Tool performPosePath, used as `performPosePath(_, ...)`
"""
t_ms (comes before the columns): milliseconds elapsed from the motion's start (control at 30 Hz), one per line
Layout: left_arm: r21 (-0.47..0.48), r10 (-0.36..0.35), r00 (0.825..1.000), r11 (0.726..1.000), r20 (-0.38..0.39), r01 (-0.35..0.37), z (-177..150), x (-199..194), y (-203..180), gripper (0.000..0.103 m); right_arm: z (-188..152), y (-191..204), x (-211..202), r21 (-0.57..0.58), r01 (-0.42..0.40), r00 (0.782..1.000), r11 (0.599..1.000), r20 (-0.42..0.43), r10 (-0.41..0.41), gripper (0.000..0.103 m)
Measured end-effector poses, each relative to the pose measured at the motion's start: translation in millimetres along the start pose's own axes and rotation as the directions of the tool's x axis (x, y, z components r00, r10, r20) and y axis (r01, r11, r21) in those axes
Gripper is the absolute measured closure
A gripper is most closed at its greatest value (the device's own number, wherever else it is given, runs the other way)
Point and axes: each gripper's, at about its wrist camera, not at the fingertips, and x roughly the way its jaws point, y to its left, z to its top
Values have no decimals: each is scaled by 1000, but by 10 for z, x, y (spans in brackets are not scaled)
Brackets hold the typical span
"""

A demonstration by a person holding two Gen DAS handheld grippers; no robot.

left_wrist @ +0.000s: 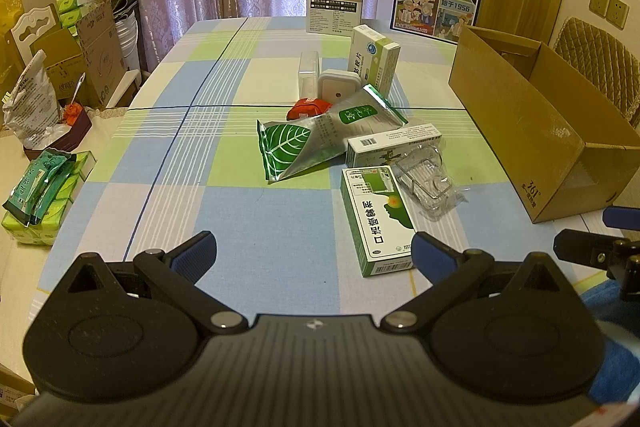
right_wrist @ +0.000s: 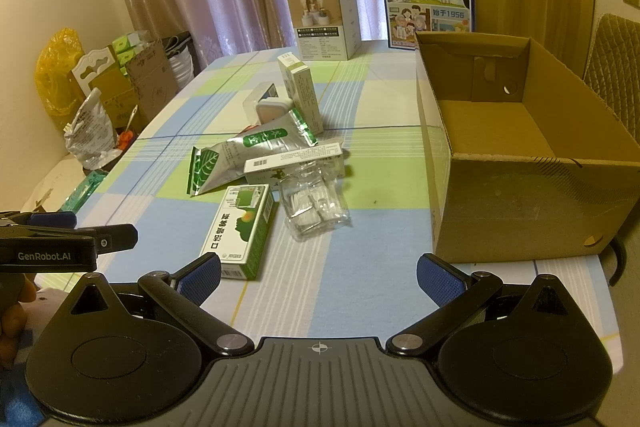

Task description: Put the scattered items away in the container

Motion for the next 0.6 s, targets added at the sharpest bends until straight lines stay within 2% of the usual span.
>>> performPosePath(367, -2, -6, 1000, 1000, -6, 6, 10, -1, 11, 1, 12, -16, -2, 2, -1, 1000, 1000, 1, 1, 2)
performPosePath(600, -16, -29, 997, 999, -73, 28, 73, 61, 30, 1, 42, -94, -38, 49, 17, 1000, 999, 8, -17, 2)
